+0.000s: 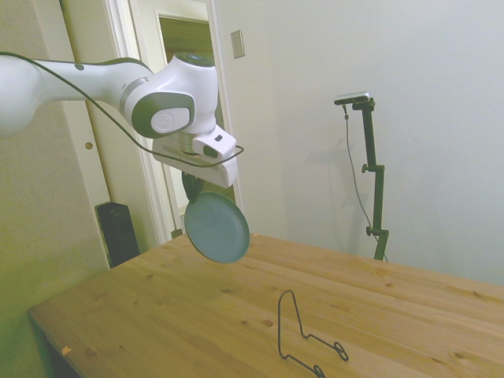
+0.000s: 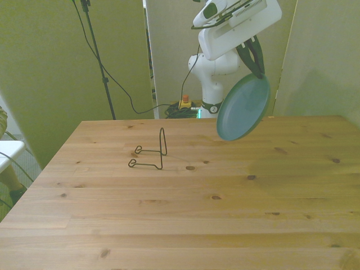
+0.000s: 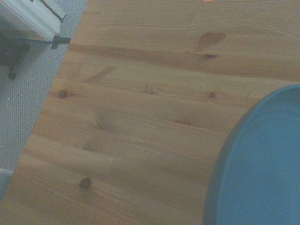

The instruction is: Load the plate

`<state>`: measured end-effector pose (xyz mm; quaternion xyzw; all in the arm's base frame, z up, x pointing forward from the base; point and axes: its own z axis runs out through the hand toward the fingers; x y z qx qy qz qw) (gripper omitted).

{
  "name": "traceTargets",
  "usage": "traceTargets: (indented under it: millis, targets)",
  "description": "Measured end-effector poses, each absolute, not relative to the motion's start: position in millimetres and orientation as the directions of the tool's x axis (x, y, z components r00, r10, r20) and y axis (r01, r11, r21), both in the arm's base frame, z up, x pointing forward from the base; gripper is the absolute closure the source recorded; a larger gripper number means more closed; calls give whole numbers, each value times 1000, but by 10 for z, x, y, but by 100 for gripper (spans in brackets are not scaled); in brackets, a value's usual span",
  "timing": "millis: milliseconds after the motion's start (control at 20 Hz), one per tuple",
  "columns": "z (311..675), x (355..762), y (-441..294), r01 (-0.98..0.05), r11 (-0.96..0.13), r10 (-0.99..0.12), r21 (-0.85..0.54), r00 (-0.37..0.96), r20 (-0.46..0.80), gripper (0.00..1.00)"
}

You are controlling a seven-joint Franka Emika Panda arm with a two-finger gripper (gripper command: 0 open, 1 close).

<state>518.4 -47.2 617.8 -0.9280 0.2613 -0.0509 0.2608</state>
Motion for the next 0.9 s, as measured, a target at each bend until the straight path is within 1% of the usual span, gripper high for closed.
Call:
traceTargets:
  millis: [150, 200, 250, 350, 500, 900]
  targets:
    - [6202, 5113, -538, -461, -721, -520, -517, 853, -36, 100]
    - [6181, 5106, -537, -462, -721, -525, -516, 850, -28, 100]
    - [6081, 5101, -489, -464, -722, -535, -514, 845, -11, 100]
    - [6064, 5097, -502, -467, -720, -537, -513, 843, -13, 100]
    - [6073, 5062, -677, -476, -712, -551, -517, 835, -10, 100]
    - [6414, 4632, -1401, -452, -688, -565, -568, 825, 28, 100]
